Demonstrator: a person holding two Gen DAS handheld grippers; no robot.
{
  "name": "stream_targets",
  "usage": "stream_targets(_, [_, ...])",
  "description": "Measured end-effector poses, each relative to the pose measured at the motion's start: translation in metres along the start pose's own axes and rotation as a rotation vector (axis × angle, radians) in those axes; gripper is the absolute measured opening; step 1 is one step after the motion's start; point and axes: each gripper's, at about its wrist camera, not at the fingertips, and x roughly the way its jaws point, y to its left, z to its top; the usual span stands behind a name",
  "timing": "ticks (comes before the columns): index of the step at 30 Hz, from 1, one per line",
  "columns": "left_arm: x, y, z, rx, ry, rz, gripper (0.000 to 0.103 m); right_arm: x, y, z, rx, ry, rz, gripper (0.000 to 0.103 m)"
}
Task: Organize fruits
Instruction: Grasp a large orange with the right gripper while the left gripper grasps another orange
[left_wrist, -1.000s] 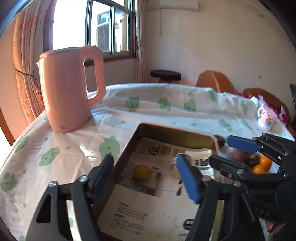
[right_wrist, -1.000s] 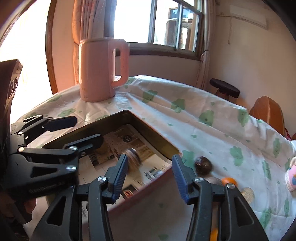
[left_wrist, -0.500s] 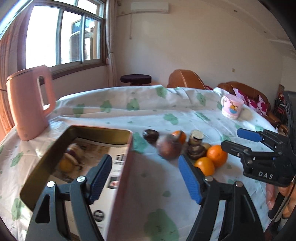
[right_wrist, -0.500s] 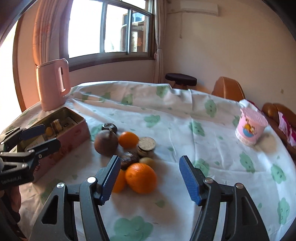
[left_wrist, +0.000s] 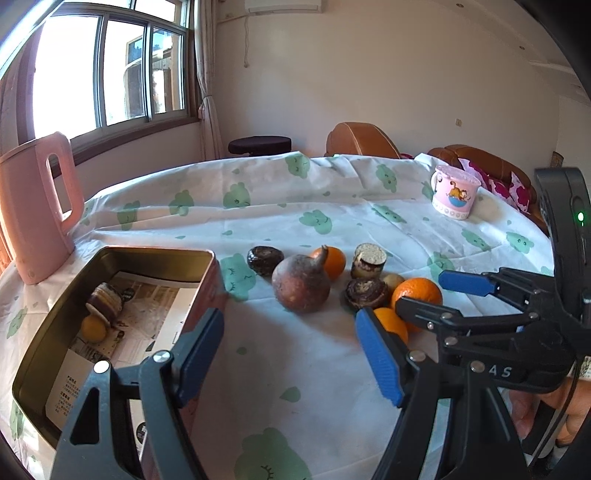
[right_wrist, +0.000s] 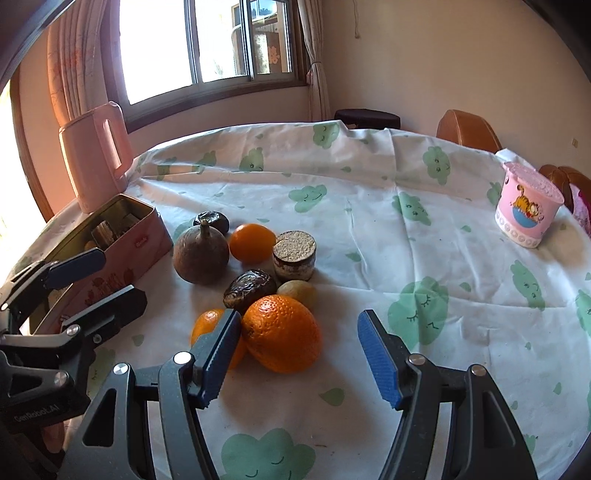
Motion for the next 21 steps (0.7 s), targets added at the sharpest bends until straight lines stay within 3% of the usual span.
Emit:
stream_targets(5, [0.002, -0.004, 0.001, 0.001, 0.009, -0.015, 0.076, -0.003, 0.001, -0.002, -0.002, 0.004, 0.053, 0.046])
stream_targets(11, [0.008, -0.017, 0.002, 0.023, 0.033, -0.043, 0.076, -0.013, -0.007, -0.007, 0.027, -0.036, 0.037, 0.045])
stream_targets(17, [0.022, -0.037, 0.004, 0.058, 0.088, -0.094, 0.076, -0.022, -0.025, -0.010, 0.071, -0.067, -0.050, 0.045])
stream_targets(21, [0.033, -0.047, 0.006, 0.067, 0.135, -0.136, 0.070, -0.022, -0.032, -0.009, 0.098, -0.068, -0.040, 0.045])
